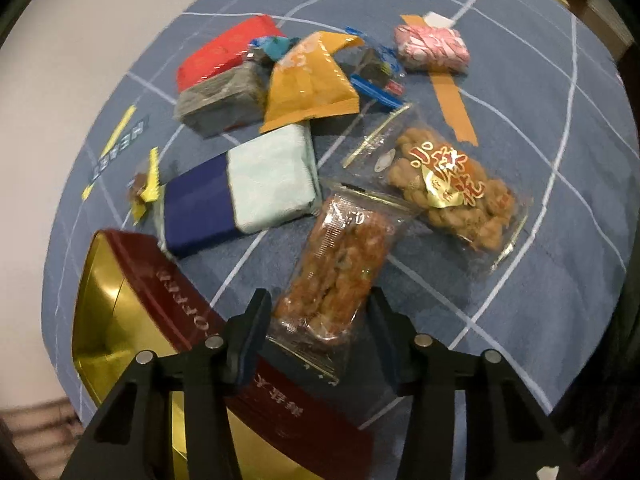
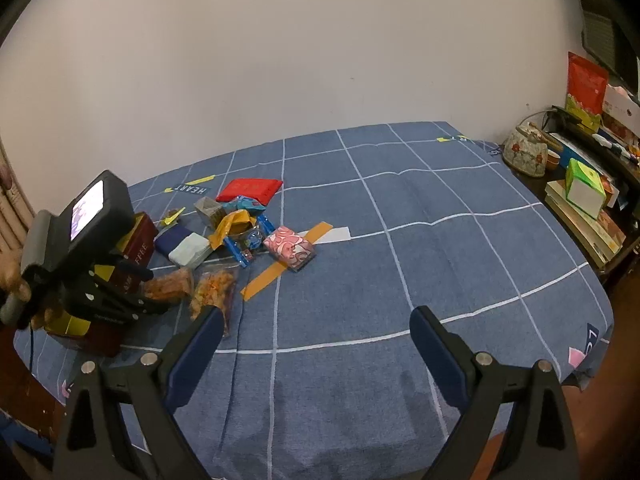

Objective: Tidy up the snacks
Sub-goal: 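Grasp the fried dough bag with the left tool and lift it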

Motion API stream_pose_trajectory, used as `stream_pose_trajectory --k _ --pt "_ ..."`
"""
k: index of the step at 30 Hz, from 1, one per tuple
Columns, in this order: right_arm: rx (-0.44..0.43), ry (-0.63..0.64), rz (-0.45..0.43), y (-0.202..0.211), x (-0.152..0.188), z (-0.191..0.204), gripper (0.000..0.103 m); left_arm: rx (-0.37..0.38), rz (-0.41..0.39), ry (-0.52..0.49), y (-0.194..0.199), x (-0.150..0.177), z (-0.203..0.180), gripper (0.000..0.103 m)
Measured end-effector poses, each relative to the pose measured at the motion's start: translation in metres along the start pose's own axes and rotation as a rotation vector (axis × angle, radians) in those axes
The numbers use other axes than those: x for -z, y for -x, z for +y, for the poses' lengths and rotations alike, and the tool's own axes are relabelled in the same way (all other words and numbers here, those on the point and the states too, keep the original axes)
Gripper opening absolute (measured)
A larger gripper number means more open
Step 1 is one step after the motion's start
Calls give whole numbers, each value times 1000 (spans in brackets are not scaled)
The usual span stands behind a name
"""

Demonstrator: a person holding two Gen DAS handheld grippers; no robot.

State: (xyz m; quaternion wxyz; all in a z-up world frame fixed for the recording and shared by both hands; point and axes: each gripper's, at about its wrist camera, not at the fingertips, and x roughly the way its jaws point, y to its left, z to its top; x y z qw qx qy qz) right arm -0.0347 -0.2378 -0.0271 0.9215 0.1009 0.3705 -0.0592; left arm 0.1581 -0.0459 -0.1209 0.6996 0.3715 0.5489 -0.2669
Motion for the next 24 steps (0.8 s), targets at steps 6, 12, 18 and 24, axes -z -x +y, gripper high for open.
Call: stream_pose_trajectory --k 6,12,18,24 --pt "2 -22 5 -1 -1 -6 96 -67 -66 149 19 28 -22 44" --pt "6 -28 8 -1 0 -7 96 -42 -117 336 55 47 -40 6" --pt "8 -16 13 -1 4 -3 96 -47 -170 429 77 50 -46 5" --pt "5 -30 10 0 3 -5 96 9 -157 388 76 57 -44 9"
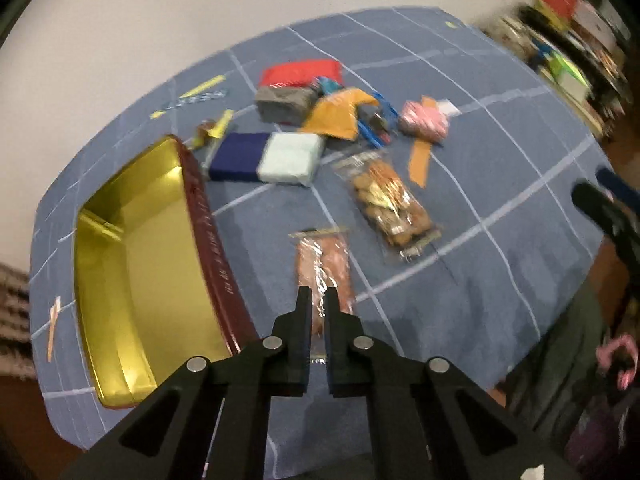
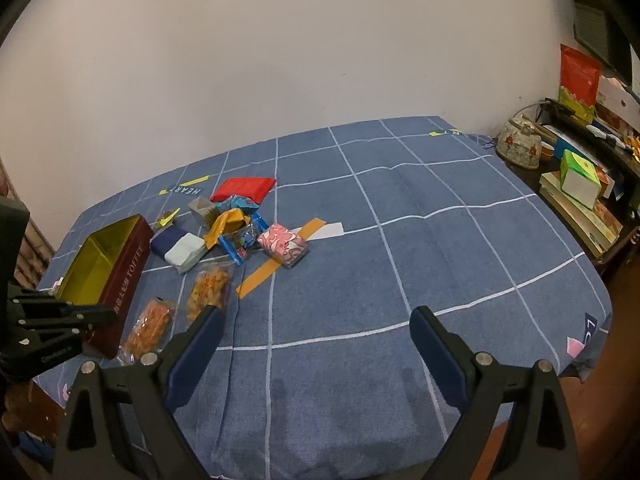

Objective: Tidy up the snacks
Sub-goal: 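Grasp the fried dough bag with the left tool and lift it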

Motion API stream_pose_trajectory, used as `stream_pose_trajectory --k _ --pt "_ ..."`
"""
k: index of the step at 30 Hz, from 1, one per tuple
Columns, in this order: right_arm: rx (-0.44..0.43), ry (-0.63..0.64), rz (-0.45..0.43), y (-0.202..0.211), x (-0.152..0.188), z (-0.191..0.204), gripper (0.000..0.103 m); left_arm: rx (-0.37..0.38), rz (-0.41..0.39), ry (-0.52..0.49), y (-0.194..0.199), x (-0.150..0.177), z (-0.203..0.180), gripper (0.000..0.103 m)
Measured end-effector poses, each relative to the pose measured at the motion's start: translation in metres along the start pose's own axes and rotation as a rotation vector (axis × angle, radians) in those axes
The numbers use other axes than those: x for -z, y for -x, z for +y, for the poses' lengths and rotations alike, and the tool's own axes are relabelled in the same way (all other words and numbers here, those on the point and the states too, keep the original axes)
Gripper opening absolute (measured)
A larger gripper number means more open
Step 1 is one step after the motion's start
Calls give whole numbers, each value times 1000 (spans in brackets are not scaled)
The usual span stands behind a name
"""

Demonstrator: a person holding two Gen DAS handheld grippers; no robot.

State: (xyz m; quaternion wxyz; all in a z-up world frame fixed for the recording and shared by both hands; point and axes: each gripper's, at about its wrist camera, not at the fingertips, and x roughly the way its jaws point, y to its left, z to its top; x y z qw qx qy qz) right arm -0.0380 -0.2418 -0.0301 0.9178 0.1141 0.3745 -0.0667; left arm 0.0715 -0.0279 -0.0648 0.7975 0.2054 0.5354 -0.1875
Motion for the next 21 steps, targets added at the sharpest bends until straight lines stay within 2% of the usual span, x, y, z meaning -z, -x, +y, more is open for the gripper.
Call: stream_pose_trajectory --k 1,2,3,4,5,7,12,15,18,20,21 --pt "-4 -1 4 0 0 0 96 -11 -4 -39 0 1 -4 19" --pt "-7 0 7 -1 0 1 96 -14 7 -85 -2 0 -10 35" --pt "-11 2 8 -1 0 2 96 -16 23 -126 -7 -1 -15 74" --pt "-13 5 7 0 0 1 96 -23 17 -141 -8 -2 -17 87" --pt "-15 9 5 1 0 2 96 -21 0 -147 -9 -4 -18 87" --pt "-16 15 -1 3 -1 2 96 8 29 -149 -17 -11 -17 87" --pt "-24 -7 5 3 -3 -2 96 11 100 -58 -40 -28 2 86" --pt "-29 -10 2 4 -4 -3 96 16 160 -29 -56 -27 9 79" --pt "-36 -5 0 5 -4 -1 96 21 209 -44 -69 -21 8 74" --pt "-39 -1 0 6 -4 0 96 -7 195 -69 -70 -18 4 73" --pt "-39 0 1 6 -4 0 96 14 198 -59 -70 -18 4 65"
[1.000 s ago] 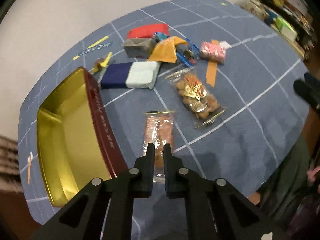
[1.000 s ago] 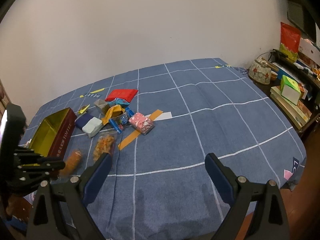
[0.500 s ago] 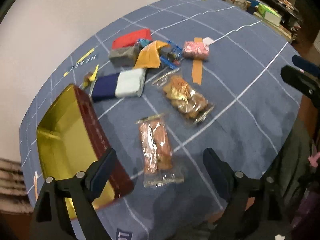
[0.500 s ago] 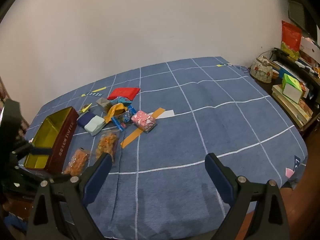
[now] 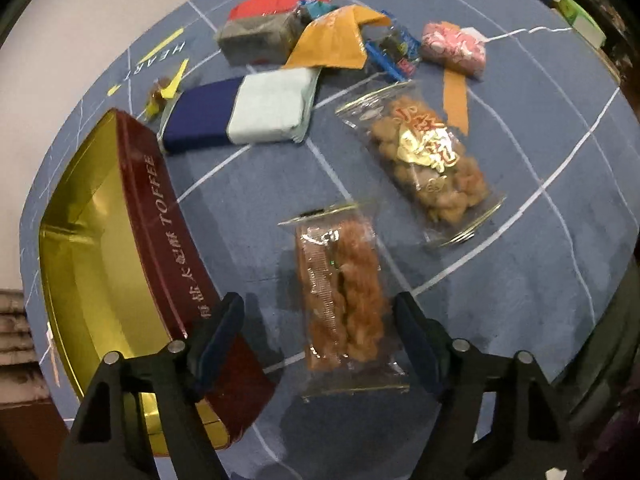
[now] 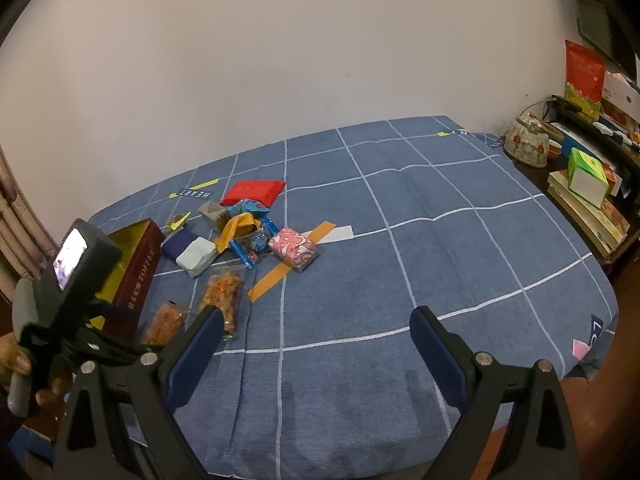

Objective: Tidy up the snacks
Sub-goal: 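Grasp the fried dough bag with the left tool and lift it, then carry the dough bag into the gold tray with left tool while right tool grasps pink candy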

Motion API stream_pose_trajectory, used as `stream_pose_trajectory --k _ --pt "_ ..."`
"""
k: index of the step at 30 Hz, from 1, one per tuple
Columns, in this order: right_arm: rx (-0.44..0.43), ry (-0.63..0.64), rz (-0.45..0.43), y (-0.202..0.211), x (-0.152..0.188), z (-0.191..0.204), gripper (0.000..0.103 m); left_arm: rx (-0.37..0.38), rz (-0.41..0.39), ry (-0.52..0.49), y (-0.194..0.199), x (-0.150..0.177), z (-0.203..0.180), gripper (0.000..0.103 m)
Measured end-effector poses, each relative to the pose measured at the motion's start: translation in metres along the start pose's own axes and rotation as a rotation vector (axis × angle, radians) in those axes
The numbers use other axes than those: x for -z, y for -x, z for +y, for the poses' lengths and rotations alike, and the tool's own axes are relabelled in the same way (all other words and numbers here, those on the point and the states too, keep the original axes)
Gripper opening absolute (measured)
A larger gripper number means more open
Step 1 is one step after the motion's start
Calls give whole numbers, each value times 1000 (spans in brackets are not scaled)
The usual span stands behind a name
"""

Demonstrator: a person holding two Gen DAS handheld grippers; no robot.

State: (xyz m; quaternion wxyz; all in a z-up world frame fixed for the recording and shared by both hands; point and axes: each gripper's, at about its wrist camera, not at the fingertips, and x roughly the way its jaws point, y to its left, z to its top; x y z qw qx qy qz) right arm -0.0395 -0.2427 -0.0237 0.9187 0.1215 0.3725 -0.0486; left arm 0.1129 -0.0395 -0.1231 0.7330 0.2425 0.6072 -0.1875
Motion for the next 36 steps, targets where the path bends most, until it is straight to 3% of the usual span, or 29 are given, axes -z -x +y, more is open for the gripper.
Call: stream_pose_trajectory --k 1,3,7,15,23,28,33,36 --pt "0 0 1 0 0 0 96 48 9 28 0 0 3 51" --pt "1 -1 6 -1 0 0 96 121 16 83 0 0 7 33" --pt "12 2 13 -3 1 0 96 51 -44 86 6 11 -6 32" --pt "19 12 29 -8 5 1 96 156 -179 262 52 50 -4 33" --pt "19 42 74 -18 2 -2 96 211 -250 350 91 46 27 33" --pt "-83 204 126 -37 -12 20 96 243 -273 389 105 53 44 33" --pt "-117 381 132 -77 -31 33 95 253 -290 421 113 60 57 33" --pt "-104 468 164 -106 -42 38 81 252 -295 439 116 65 66 33"
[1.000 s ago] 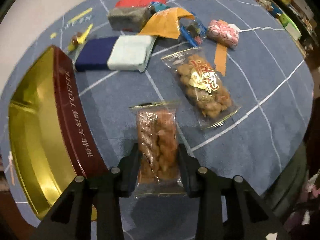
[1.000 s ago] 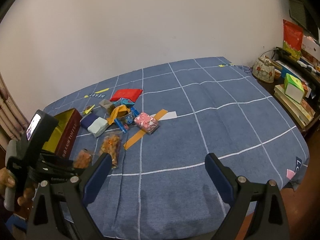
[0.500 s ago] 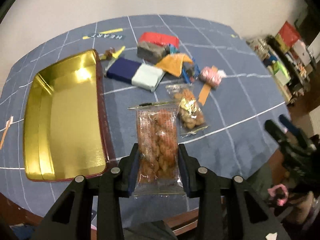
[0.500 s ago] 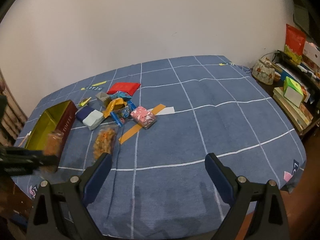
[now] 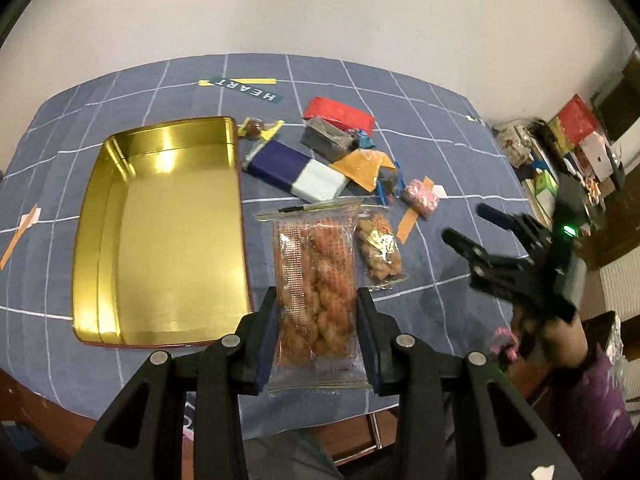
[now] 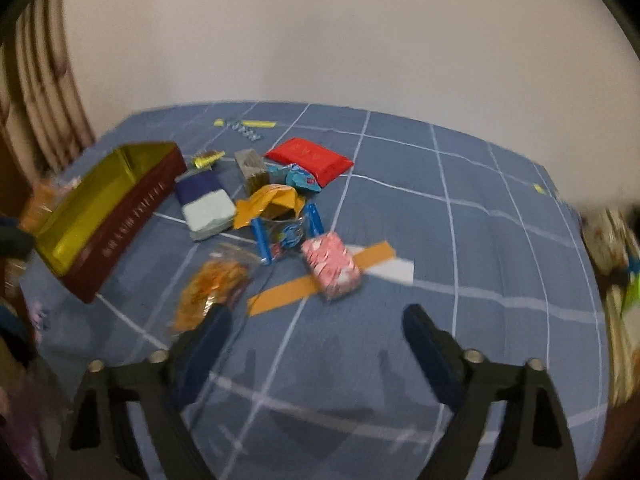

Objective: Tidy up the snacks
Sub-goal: 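Carry the dough bag into the gold tray with left tool while right tool grasps pink candy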

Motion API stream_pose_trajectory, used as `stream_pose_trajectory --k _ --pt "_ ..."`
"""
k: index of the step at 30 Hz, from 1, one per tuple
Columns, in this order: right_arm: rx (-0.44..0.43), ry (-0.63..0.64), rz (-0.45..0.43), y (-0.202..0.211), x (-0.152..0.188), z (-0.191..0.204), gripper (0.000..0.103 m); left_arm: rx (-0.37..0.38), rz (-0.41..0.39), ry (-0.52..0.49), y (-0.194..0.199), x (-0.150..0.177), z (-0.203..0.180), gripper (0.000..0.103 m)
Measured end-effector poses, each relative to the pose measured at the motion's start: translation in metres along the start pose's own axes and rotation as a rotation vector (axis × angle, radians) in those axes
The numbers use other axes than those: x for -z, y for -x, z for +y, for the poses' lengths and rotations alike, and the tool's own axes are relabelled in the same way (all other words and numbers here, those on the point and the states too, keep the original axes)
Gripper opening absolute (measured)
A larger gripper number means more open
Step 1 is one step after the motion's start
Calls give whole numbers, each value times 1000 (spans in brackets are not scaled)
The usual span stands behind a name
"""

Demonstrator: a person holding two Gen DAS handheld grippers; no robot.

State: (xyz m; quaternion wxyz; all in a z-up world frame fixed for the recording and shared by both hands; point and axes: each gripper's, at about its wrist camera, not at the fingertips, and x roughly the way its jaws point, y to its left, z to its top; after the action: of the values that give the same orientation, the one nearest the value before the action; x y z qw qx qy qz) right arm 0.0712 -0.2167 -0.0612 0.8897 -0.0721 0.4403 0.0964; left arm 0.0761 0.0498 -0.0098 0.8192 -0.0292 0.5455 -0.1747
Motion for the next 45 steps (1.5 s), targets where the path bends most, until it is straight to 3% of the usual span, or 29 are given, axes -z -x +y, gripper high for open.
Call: stream_pose_trajectory --k 6,9,10,11,12,13,19,27,37,45 --pt "9 58 59 -38 -12 -9 80 -21 -18 18 10 -3 12 33" --pt "-26 69 82 -52 -14 -7 76 -30 -25 27 14 -6 18 33" --pt "-39 74 95 -57 -16 -7 65 -30 -28 29 16 -6 19 33" --pt "-47 76 117 -62 -16 -7 44 -32 -30 33 17 -7 20 33" --pt "-40 70 133 -67 -16 -7 34 -33 -32 37 18 -8 22 33" --pt "-47 54 126 -66 -16 -8 32 -34 -35 40 19 -8 22 33" --pt "-47 -128 41 -47 0 -34 31 -67 -45 50 22 -11 32 33" --pt "42 -283 3 -45 22 -63 31 -129 -56 66 20 -23 56 33" --pt "97 -275 -36 -44 29 -61 31 -257 -52 42 -1 -42 86 33" --pt "115 -261 -30 -44 28 -61 31 -308 -38 43 -26 -62 110 33"
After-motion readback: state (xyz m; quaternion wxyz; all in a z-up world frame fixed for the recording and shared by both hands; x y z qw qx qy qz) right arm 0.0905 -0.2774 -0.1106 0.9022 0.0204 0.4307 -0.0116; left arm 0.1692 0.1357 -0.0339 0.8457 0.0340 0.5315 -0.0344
